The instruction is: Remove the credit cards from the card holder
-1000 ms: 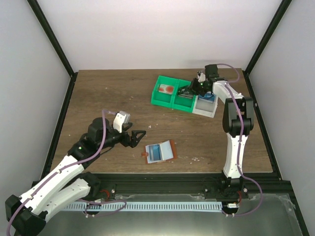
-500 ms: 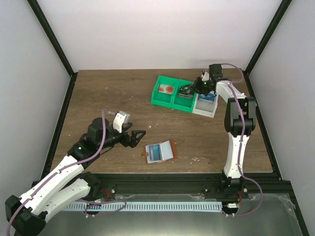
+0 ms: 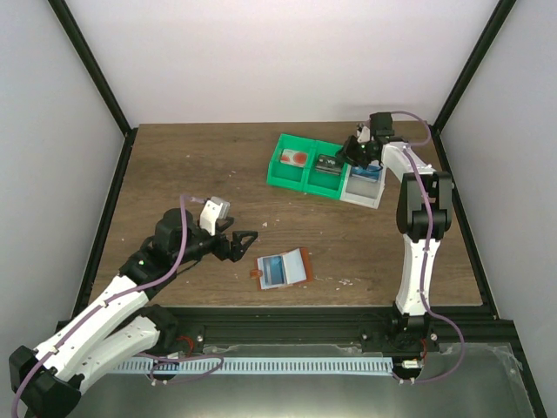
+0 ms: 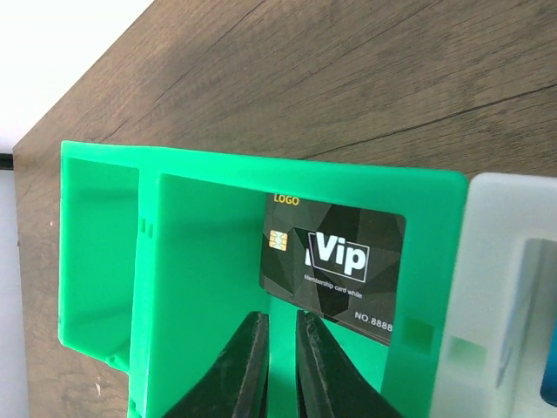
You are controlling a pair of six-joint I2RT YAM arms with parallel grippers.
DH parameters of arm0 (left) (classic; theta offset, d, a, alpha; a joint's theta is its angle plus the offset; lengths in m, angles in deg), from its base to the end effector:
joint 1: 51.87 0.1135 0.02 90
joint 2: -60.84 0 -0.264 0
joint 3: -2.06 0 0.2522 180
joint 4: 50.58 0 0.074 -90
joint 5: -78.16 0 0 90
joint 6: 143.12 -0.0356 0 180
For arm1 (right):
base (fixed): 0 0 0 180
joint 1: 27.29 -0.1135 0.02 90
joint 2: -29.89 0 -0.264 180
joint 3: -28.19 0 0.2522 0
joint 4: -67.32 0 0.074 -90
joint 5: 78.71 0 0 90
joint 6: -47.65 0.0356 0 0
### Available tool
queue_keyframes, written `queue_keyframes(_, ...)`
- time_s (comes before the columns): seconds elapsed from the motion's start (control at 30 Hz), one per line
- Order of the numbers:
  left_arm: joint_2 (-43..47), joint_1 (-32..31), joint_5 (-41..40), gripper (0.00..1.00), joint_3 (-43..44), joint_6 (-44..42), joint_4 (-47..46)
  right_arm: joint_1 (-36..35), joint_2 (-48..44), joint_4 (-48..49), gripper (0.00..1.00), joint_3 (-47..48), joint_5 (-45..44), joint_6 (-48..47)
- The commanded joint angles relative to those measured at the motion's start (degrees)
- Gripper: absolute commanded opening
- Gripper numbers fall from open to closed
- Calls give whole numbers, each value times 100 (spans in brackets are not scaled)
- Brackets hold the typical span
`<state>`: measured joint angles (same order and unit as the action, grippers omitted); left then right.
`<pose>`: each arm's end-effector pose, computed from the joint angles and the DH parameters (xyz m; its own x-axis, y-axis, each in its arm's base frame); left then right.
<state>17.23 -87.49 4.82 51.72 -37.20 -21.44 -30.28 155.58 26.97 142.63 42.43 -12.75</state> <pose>0.1396 -0.1126 0.2798 -0.5184 0.0482 -0.8538 0.6553 0.6639 -0.3604 0.4846 0.0437 0.1968 -0.8610 0.3784 -0.3399 0.0688 0.7488 0.6592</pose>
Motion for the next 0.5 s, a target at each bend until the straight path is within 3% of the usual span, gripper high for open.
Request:
queue_keyframes(0.0,75,-1,-15,100,-44,-92,-26,87,0,-61,11,273,-106,52)
queue_keyframes(0.23,-110,-2,-119,100,116,-66,210,87,-403,-54,17,98,-96,144)
queue_keyframes(0.47,-300,-6,-58,100,295,35,413,87,-1277,132,20,-755,14,200)
